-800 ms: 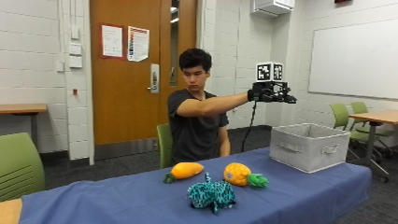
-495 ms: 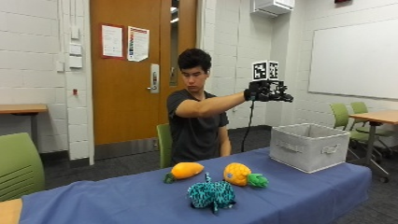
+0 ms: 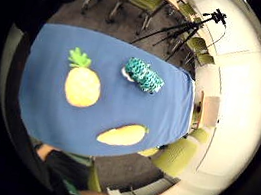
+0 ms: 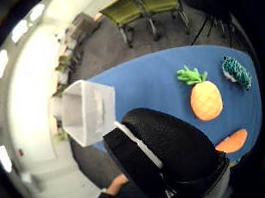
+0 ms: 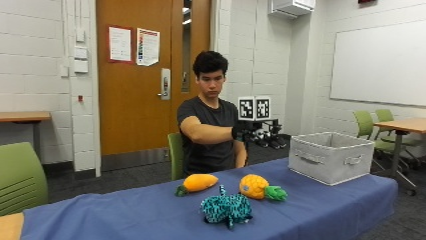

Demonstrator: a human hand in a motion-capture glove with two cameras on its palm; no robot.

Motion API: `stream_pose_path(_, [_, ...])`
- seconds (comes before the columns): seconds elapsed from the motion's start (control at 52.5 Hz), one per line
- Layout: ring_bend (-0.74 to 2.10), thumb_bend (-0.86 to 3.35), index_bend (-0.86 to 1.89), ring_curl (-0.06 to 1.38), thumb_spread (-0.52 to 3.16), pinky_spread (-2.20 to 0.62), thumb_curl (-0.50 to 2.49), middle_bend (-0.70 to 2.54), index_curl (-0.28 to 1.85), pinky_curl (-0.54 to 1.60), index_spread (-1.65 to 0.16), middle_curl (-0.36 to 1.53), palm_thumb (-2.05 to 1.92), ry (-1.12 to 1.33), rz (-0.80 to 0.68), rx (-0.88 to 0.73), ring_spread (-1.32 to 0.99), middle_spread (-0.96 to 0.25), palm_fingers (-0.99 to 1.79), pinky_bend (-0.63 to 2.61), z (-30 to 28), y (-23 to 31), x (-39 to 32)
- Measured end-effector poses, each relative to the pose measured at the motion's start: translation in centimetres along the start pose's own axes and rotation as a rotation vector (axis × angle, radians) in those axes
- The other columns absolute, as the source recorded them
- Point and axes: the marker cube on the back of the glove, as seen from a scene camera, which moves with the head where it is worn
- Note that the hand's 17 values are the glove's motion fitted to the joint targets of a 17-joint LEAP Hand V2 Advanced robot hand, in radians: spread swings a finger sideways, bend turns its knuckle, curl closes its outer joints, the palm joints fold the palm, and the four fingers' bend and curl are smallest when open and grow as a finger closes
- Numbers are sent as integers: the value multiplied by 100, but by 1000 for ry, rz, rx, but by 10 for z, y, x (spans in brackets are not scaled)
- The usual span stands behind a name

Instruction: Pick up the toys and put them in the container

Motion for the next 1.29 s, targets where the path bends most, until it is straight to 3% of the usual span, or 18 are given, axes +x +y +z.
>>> stream_pose_path(0.324, [30, -9, 15, 21, 113, -13, 4, 22, 30, 32, -25, 31, -14, -16, 19, -192, -33, -14, 8, 53, 122, -7, 26])
stream_pose_path(0.685, [23, -8, 15, 23, 103, -5, 8, 22, 29, 35, -31, 36, -10, -69, 45, -250, -25, -13, -2, 62, 174, 10, 41])
stream_pose_path(0.857, [32, 4, 39, 25, 112, -12, 16, 8, 36, 37, -36, 29, 10, -76, 65, -196, -25, -12, 28, 73, 172, 19, 38])
stream_pose_path(1.047, [52, 15, 58, 30, 123, -23, 25, 20, 46, 35, -37, 29, 35, 7, 28, -58, -34, -14, 63, 68, 161, 24, 27])
stream_pose_path(1.161, [66, 21, 54, 33, 125, -31, 31, 27, 48, 34, -36, 31, 48, 63, 4, 20, -40, -21, 95, 70, 154, 31, 21])
stream_pose_path(1.295, [82, 20, 35, 39, 110, -42, 39, 47, 49, 36, -37, 39, 57, 21, 15, -61, -43, -30, 119, 72, 155, 33, 30])
